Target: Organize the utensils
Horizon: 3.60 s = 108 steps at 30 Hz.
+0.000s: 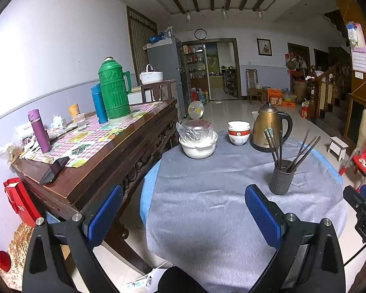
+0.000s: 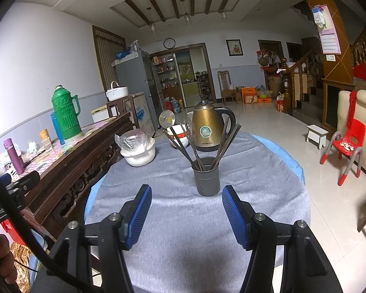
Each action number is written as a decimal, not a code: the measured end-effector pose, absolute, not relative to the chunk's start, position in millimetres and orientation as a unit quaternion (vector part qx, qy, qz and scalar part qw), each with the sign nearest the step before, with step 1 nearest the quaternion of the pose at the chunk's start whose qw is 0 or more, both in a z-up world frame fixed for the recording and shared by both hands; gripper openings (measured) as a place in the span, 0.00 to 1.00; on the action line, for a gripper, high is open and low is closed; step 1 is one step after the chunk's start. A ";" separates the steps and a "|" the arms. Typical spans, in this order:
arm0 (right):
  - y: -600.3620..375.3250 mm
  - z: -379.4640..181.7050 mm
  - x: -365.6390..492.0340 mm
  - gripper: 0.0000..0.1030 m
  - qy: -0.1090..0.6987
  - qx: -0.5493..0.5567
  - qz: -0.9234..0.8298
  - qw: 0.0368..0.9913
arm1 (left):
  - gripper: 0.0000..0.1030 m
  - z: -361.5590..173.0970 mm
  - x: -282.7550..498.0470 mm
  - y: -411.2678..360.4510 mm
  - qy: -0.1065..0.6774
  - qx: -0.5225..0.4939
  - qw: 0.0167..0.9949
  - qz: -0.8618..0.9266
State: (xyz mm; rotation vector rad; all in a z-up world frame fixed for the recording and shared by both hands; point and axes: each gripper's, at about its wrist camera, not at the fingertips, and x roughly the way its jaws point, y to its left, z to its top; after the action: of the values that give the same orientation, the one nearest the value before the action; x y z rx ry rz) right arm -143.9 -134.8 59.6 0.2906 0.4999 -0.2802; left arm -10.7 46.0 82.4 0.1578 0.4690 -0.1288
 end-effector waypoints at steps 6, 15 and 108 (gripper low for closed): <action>-131.8 58.2 -141.1 0.62 0.251 0.138 -0.136 0.948 | 0.97 80.1 -9.5 51.5 0.237 0.071 0.967 -0.064; -125.9 60.9 -138.7 0.62 0.255 0.130 -0.134 0.949 | 0.97 74.7 -8.8 58.8 0.250 0.063 0.964 -0.070; -210.4 31.7 -53.5 0.62 0.309 0.158 -0.165 0.923 | 0.97 25.2 81.7 -39.9 0.352 0.120 0.923 -0.101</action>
State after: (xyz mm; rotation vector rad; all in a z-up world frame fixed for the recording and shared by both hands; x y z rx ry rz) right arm -53.5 -210.4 31.7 0.3250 0.6346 -0.3380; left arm 81.7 -39.9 25.2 0.2463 0.7232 -0.2075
